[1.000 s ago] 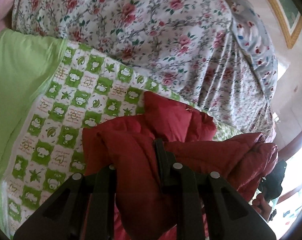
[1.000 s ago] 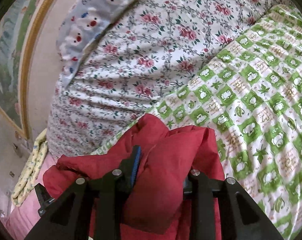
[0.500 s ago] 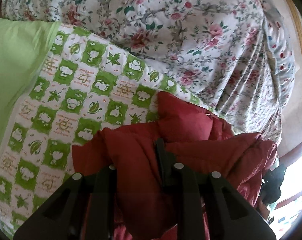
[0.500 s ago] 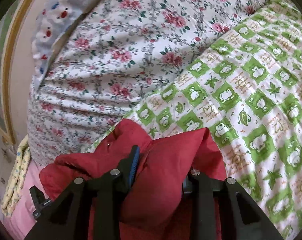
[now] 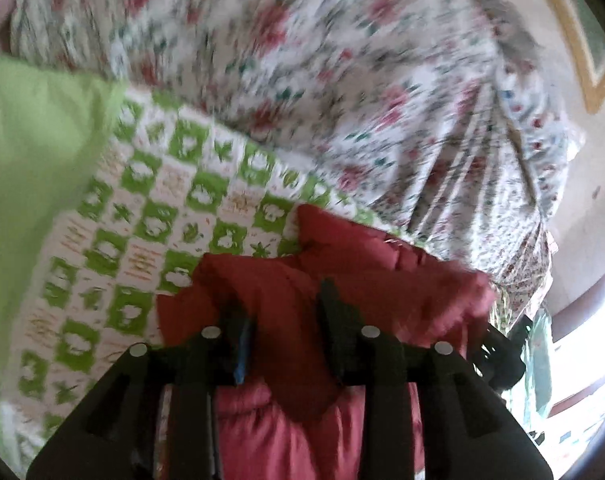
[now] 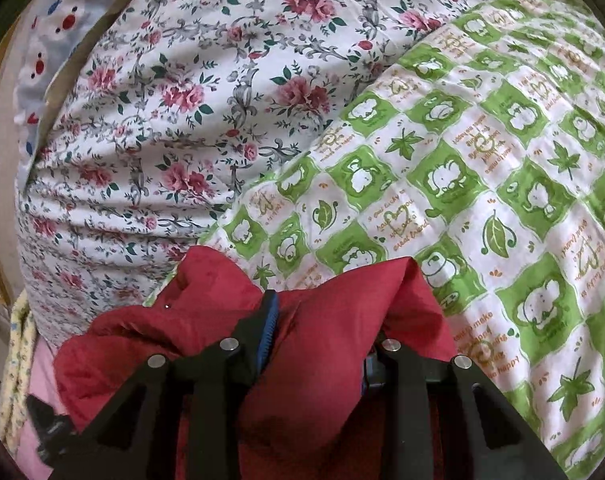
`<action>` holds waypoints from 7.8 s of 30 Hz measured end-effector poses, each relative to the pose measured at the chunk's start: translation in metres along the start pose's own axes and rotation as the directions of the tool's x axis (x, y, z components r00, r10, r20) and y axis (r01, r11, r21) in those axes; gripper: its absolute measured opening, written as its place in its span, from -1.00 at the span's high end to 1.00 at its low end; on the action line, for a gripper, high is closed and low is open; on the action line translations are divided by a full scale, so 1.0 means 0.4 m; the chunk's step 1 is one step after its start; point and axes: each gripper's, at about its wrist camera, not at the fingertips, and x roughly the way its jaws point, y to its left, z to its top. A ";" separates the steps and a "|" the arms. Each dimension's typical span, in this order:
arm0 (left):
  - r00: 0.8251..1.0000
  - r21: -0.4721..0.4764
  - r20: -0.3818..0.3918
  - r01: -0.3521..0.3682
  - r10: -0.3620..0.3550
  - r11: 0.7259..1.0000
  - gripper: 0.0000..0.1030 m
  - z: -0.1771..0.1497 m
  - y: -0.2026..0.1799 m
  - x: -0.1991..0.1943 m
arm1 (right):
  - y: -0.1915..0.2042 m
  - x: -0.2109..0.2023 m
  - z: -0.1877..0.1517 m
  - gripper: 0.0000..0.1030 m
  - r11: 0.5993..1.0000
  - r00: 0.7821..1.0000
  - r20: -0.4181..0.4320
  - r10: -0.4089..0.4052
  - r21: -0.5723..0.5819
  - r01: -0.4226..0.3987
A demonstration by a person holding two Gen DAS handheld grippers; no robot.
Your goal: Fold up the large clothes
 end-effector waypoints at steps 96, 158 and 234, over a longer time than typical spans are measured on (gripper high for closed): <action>0.978 0.170 -0.031 -0.199 0.207 0.965 0.10 -0.130 -0.040 0.014 | 0.100 -0.223 -0.095 -0.60 0.912 0.993 -0.096 -0.074 -0.409 0.029; 0.965 0.021 -0.087 0.250 -0.247 0.968 0.31 -0.307 0.051 -0.179 | 0.023 -0.302 -0.259 0.22 0.923 0.850 -0.441 0.288 -0.108 -0.368; 0.988 0.458 -0.021 -0.127 0.154 0.880 -0.31 -0.612 -0.233 -0.170 | 0.245 -0.425 -0.581 -0.62 0.719 0.988 -0.076 -0.138 -0.694 0.047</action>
